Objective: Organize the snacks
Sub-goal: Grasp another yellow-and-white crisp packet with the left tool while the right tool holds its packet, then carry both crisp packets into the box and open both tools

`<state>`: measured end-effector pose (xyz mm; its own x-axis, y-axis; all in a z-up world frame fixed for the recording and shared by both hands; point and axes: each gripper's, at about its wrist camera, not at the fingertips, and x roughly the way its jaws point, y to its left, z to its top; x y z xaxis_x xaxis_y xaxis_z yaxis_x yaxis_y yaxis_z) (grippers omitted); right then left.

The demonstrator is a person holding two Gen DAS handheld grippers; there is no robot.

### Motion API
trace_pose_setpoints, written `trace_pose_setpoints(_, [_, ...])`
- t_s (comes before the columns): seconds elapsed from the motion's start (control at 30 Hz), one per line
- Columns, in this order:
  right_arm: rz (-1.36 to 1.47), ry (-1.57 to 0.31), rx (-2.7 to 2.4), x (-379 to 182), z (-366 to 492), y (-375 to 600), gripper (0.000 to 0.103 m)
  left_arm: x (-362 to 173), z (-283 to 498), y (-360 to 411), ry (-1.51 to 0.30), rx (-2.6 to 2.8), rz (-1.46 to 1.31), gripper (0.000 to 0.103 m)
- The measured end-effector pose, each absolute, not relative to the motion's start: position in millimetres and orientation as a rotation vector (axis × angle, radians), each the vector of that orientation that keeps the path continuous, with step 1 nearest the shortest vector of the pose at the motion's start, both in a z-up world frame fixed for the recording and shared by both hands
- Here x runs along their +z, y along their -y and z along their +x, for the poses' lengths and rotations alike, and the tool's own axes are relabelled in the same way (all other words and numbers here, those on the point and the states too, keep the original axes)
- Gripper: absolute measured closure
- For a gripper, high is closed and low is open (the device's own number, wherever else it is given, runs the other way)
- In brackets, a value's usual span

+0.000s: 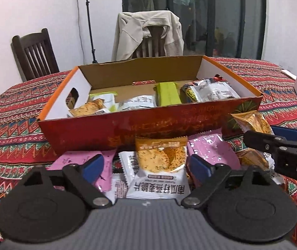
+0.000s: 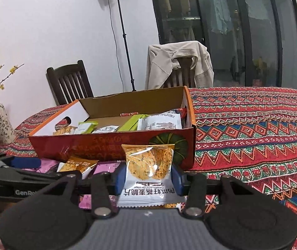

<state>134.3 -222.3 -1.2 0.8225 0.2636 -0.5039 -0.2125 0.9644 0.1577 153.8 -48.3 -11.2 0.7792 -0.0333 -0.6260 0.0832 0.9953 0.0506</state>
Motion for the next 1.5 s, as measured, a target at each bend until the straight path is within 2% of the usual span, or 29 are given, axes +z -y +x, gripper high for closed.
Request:
trace_pose_setpoints(0.17, [0.09,-0.548,0.256,-1.7,134.0,220.4,0.058,-18.3,157.3,48.9,-0.7,-0.082,0.07,0.019])
trace_pose_setpoints(0.3, [0.086,-0.552,0.258,-2.5,134.7,219.7,0.058,-18.9,156.7,45.8,-0.701,-0.097,0.046,0.034])
trace_pose_setpoints(0.53, [0.082,-0.553,0.259,-3.3,134.6,219.5,0.058,-18.8,156.6,36.3,-0.707,-0.098,-0.005,0.049])
trace_pose_setpoints(1.0, [0.086,-0.534,0.265,-3.3,133.6,220.3,0.058,-3.5,139.9,28.5,-0.622,-0.11,-0.03,0.052])
trace_pose_setpoints(1.5, [0.066,-0.418,0.302,17.2,122.5,216.3,0.058,54.5,118.3,5.9,-0.458,-0.094,-0.064,0.052])
